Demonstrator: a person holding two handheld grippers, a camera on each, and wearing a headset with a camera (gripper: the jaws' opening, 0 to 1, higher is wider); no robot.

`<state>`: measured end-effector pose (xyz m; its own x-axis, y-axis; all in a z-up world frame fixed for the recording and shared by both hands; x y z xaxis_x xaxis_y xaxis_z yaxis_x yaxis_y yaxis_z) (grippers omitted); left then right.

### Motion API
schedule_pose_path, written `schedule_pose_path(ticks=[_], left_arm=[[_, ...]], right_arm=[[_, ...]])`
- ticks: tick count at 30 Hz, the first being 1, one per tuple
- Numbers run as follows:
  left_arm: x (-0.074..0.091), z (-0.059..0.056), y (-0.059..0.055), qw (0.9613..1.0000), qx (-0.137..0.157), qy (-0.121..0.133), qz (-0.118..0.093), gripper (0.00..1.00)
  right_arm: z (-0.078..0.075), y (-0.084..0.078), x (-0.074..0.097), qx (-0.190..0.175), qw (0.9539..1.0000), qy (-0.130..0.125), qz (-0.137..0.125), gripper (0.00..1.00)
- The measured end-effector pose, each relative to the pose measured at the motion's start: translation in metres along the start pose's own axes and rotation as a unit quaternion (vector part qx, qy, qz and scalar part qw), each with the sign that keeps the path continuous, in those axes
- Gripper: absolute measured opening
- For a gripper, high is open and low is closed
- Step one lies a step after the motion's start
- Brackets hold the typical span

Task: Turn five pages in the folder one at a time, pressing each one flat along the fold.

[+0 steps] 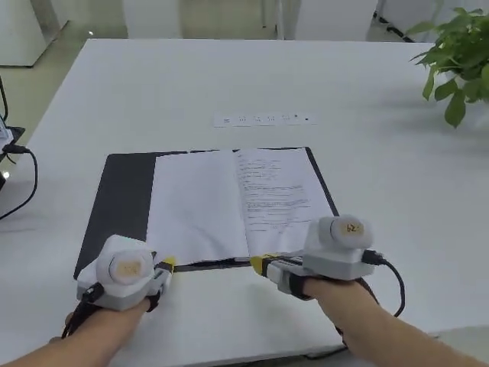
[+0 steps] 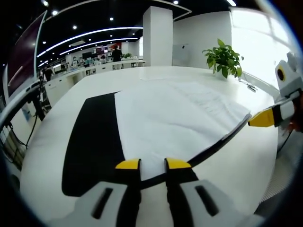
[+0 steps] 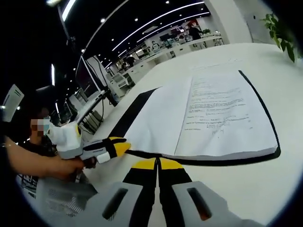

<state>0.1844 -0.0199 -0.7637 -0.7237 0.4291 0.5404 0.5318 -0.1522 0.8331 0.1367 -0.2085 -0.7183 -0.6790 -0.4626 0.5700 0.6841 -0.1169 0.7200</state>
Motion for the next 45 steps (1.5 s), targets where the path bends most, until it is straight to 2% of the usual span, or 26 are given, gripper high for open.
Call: schedule_pose_path(ticks=[2, 3, 5, 9, 10, 12, 15, 17, 20, 22, 24, 31, 35, 38, 40, 45], left_arm=[[-0.001, -0.002, 0.003, 0.9998, 0.007, -0.004, 0.020, 0.21], [-0.001, -0.005, 0.007, 0.9997, 0.010, -0.008, 0.020, 0.22], [0.002, -0.007, 0.017, 0.9999, 0.013, -0.009, 0.000, 0.21], [0.010, -0.016, 0.034, 0.9992, 0.034, -0.017, -0.013, 0.23], [0.014, -0.020, 0.040, 0.9985, 0.043, -0.024, -0.025, 0.23], [0.022, -0.023, 0.048, 0.9983, 0.041, -0.024, -0.032, 0.24], [0.032, -0.028, 0.056, 0.9976, 0.050, -0.028, -0.039, 0.24], [0.041, -0.030, 0.062, 0.9960, 0.072, -0.026, -0.046, 0.25], [0.053, -0.032, 0.067, 0.9949, 0.084, -0.021, -0.052, 0.25], [0.061, -0.035, 0.069, 0.9945, 0.090, -0.018, -0.051, 0.27], [0.069, -0.036, 0.072, 0.9941, 0.089, -0.014, -0.059, 0.30], [0.090, -0.039, 0.073, 0.9960, 0.061, -0.001, -0.066, 0.40], [0.100, -0.040, 0.072, 0.9966, 0.052, 0.003, -0.064, 0.43], [0.107, -0.040, 0.072, 0.9973, 0.038, 0.008, -0.062, 0.50], [0.113, -0.041, 0.073, 0.9972, 0.041, 0.010, -0.062, 0.55], [0.123, -0.043, 0.072, 0.9976, 0.035, 0.016, -0.058, 0.64]], right_arm=[[-0.003, 0.005, 0.007, 0.002, 0.9999, -0.011, -0.002, 0.00], [-0.004, 0.008, 0.012, 0.005, 0.9998, -0.016, -0.007, 0.00], [-0.007, 0.015, 0.021, 0.005, 0.9997, -0.021, -0.014, 0.00], [-0.015, 0.028, 0.038, 0.004, 0.9989, -0.037, -0.028, 0.00], [-0.018, 0.031, 0.041, 0.004, 0.9987, -0.041, -0.031, 0.00], [-0.021, 0.037, 0.048, 0.003, 0.9981, -0.046, -0.040, 0.00], [-0.030, 0.045, 0.058, 0.001, 0.9976, -0.053, -0.044, 0.00], [-0.034, 0.048, 0.063, 0.014, 0.9970, -0.059, -0.048, 0.00], [-0.043, 0.054, 0.072, 0.019, 0.9955, -0.070, -0.061, 0.00], [-0.048, 0.056, 0.076, 0.028, 0.9943, -0.078, -0.066, 0.00], [-0.053, 0.058, 0.080, 0.037, 0.9931, -0.085, -0.073, 0.00], [-0.069, 0.051, 0.085, 0.040, 0.9918, -0.101, -0.068, 0.23], [-0.074, 0.049, 0.088, 0.041, 0.9917, -0.101, -0.068, 0.27], [-0.076, 0.050, 0.090, 0.048, 0.9908, -0.103, -0.073, 0.37], [-0.077, 0.050, 0.092, 0.051, 0.9905, -0.105, -0.072, 0.44], [-0.081, 0.051, 0.095, 0.070, 0.9891, -0.108, -0.072, 0.52]])
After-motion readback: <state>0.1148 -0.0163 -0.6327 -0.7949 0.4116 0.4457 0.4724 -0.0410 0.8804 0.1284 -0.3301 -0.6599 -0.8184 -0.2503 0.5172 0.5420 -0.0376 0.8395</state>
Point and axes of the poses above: the centre of the closed fingertips' face, and the gripper's own axes: x roughly backward along the fingers, z roughly to its left, y roughly out of its top, the point moved 4 cm from there along x, roughly backward along the fingers, and after that the axes turned 7 degrees about -y, right-handed, at the moved point
